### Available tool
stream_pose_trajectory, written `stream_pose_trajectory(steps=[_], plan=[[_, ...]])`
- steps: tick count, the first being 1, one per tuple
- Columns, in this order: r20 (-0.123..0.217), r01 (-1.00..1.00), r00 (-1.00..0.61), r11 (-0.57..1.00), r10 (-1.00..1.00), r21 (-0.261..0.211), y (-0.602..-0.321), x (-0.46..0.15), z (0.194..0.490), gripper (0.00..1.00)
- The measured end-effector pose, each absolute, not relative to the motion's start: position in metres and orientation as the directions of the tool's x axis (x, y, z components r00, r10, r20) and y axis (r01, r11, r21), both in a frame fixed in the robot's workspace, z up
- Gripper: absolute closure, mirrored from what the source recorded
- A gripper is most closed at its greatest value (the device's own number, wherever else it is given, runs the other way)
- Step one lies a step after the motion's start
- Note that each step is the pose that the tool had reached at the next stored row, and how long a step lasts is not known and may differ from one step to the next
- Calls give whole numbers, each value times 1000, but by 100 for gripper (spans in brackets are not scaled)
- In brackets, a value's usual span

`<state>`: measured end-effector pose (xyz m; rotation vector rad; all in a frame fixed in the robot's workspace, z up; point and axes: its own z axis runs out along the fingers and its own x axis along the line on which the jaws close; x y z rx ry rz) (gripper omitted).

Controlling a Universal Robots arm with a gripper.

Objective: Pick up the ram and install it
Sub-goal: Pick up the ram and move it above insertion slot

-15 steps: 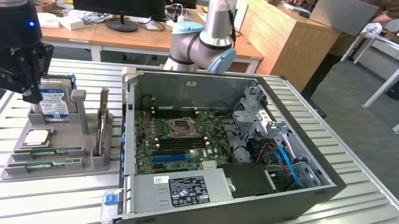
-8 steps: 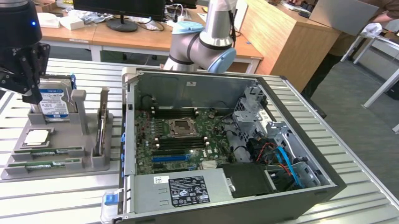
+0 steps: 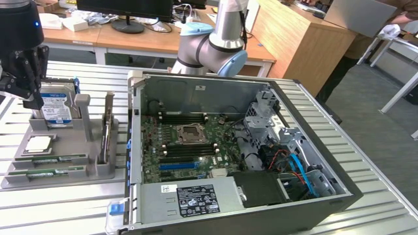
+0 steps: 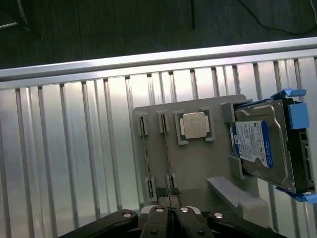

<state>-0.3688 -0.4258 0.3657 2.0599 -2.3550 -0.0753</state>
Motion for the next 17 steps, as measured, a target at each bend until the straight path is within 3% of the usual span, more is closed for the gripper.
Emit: stream_pose_trajectory(steps=[17], plan=[[-23, -990, -133, 132, -991, 44, -426, -369, 366, 89]])
